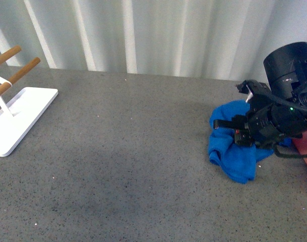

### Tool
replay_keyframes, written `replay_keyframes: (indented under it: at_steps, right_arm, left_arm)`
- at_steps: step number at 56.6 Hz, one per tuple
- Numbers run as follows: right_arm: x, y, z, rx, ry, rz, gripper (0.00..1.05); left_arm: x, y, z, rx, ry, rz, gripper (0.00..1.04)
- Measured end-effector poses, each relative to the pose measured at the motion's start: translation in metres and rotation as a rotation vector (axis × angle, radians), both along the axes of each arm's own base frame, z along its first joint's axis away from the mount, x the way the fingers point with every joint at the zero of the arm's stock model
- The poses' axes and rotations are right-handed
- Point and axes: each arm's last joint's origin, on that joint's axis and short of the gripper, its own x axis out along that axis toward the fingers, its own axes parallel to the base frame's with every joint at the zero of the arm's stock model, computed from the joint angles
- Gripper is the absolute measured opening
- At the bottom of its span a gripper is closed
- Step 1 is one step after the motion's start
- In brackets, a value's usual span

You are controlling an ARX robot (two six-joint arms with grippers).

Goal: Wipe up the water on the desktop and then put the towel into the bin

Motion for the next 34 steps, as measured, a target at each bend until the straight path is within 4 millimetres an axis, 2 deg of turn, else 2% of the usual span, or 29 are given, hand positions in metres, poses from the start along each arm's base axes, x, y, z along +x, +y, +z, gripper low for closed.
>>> replay_keyframes:
  at_steps: [10,21,28,34]
  right_arm:
    - [0.032,0.005,-0.001,-0.004,-0.05,0.018,0.03]
    - [0.063,0.029,0.0,0.045,-0.095,0.087,0.03]
    - [0.069,0.053,0.002,0.084,-0.112,0.157,0.03]
    - [0.062,0.081,0.002,0.121,-0.112,0.245,0.03]
  left_arm:
    - [0.0,0.0,0.0,0.0,0.0,0.0,0.98]
    - [0.0,0.0,0.0,0.0,0.0,0.0,0.98]
    - [0.0,0.0,0.0,0.0,0.0,0.0,0.98]
    - [0.0,0.0,0.0,0.0,0.0,0.0,0.98]
